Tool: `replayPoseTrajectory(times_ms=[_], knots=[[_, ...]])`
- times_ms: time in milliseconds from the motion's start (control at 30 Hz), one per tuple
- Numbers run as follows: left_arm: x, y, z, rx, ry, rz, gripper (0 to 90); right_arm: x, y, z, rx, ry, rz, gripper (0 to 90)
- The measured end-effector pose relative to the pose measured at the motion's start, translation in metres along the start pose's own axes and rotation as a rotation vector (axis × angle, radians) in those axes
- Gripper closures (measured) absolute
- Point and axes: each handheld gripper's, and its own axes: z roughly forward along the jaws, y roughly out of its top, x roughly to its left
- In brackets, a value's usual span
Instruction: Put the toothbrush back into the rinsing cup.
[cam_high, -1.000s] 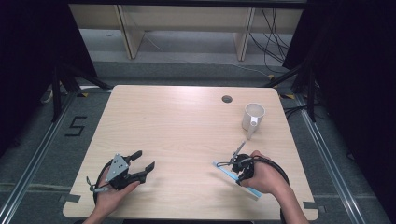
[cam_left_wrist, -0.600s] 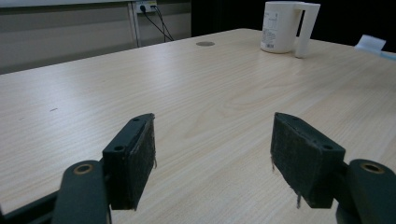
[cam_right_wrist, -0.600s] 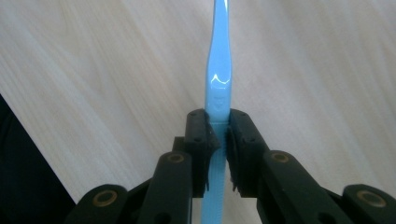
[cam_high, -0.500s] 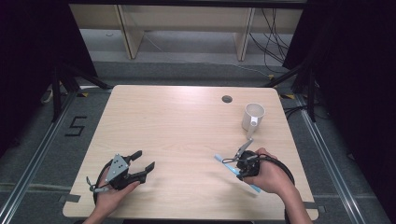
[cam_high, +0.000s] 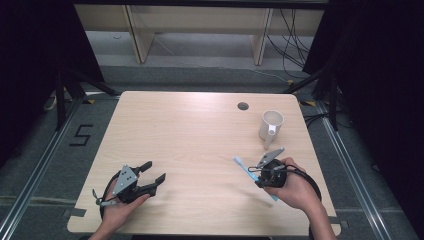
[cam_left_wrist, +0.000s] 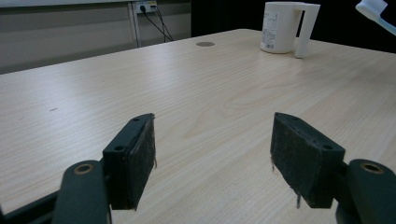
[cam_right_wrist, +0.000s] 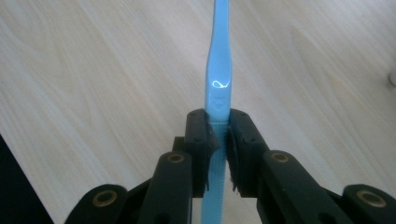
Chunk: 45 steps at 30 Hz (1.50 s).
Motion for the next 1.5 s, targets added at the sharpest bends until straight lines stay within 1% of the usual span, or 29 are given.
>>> replayPoseTrajectory(times_ms=[33,133,233,267,300,400,433,467,567,600,633,667,767,833,900,933,967,1000,1067,1100,1200,1233,1267,1300,1367,1400,1433,1467,1500], knots=[[0.0,0.0,0.0,0.0,0.0,0.001,30.6,0.0,0.0,-0.001,-0.003,0.0,0.012,79.5],[0.0,-0.001,0.001,-0.014,-0.006,-0.003,30.6,-0.002,-0.001,-0.002,-0.039,-0.02,-0.007,79.5],[0.0,0.0,0.0,-0.001,-0.002,-0.001,30.6,-0.002,-0.003,-0.003,-0.063,-0.035,0.004,79.4],[0.0,0.0,0.0,-0.002,-0.002,-0.002,30.6,-0.003,-0.003,-0.003,-0.075,-0.025,0.005,79.4],[0.0,0.0,0.0,-0.001,-0.001,-0.001,30.6,-0.005,-0.003,-0.002,-0.09,-0.04,-0.011,79.5],[-0.001,0.0,0.0,-0.001,0.001,0.001,30.7,-0.004,-0.006,-0.004,-0.11,-0.05,0.029,79.4],[-0.001,0.0,0.0,-0.001,0.001,0.001,30.7,-0.007,-0.008,-0.003,-0.123,-0.071,-0.002,79.4],[-0.001,0.0,0.0,-0.001,0.001,0.001,30.7,-0.007,-0.008,-0.004,-0.118,-0.065,0.018,79.4],[0.0,0.0,0.0,-0.008,-0.001,0.003,30.7,-0.007,-0.01,-0.001,-0.148,-0.065,0.031,79.5],[-0.001,-0.001,0.001,-0.02,-0.005,-0.014,30.8,-0.008,-0.012,0.0,-0.146,-0.066,0.046,79.5],[0.0,0.0,0.0,0.001,0.003,-0.002,30.8,-0.007,-0.013,0.001,-0.158,-0.056,0.07,79.5],[0.0,0.0,0.0,0.0,0.002,0.0,30.8,-0.008,-0.013,0.0,-0.149,-0.043,0.075,79.4],[0.0,0.0,0.0,-0.001,0.002,0.0,30.8,-0.008,-0.015,0.0,-0.17,-0.049,0.089,79.4],[0.0,0.0,0.0,-0.001,0.001,-0.001,30.8,-0.008,-0.016,0.001,-0.2,-0.064,0.083,79.5],[0.0,0.0,0.0,-0.001,0.001,-0.001,30.8,-0.008,-0.016,0.0,-0.211,-0.055,0.09,79.5],[0.0,-0.001,0.001,-0.016,-0.005,-0.005,30.8,-0.008,-0.017,0.0,-0.223,-0.061,0.101,79.5],[-0.001,-0.001,0.001,-0.018,-0.005,-0.02,30.8,-0.009,-0.017,0.002,-0.257,-0.072,0.086,79.4],[-0.001,-0.001,0.001,-0.019,-0.005,-0.018,30.8,-0.01,-0.018,0.001,-0.254,-0.066,0.081,79.4],[-0.001,-0.001,0.001,-0.019,-0.006,-0.018,30.8,-0.01,-0.019,0.002,-0.292,-0.087,0.097,79.4],[-0.001,-0.001,0.001,-0.019,-0.006,-0.018,30.8,-0.01,-0.02,0.0,-0.279,-0.073,0.116,79.5],[-0.001,-0.001,0.001,-0.018,-0.005,-0.017,30.8,-0.009,-0.022,0.0,-0.328,-0.082,0.162,79.5],[-0.001,-0.001,0.001,-0.018,-0.005,-0.017,30.8,-0.01,-0.023,0.001,-0.352,-0.088,0.153,79.5],[-0.001,-0.001,0.001,-0.019,-0.006,-0.017,30.8,-0.01,-0.023,0.001,-0.352,-0.088,0.153,79.5],[-0.001,-0.001,0.001,-0.019,-0.007,-0.016,30.9,-0.011,-0.024,0.002,-0.381,-0.098,0.154,79.5],[-0.001,-0.001,0.001,-0.02,-0.007,-0.02,30.8,-0.011,-0.026,0.003,-0.403,-0.108,0.176,79.5],[0.0,-0.001,0.001,-0.022,-0.007,-0.019,30.8,-0.011,-0.026,0.004,-0.399,-0.096,0.197,79.5],[0.0,-0.001,0.001,-0.023,-0.007,-0.017,30.9,-0.012,-0.027,0.005,-0.405,-0.092,0.192,79.5],[0.0,-0.001,0.001,-0.022,-0.006,-0.017,30.8,-0.012,-0.027,0.005,-0.408,-0.096,0.205,79.5],[-0.001,-0.001,0.001,-0.02,-0.005,-0.015,30.9,-0.012,-0.028,0.006,-0.411,-0.11,0.193,79.5]])
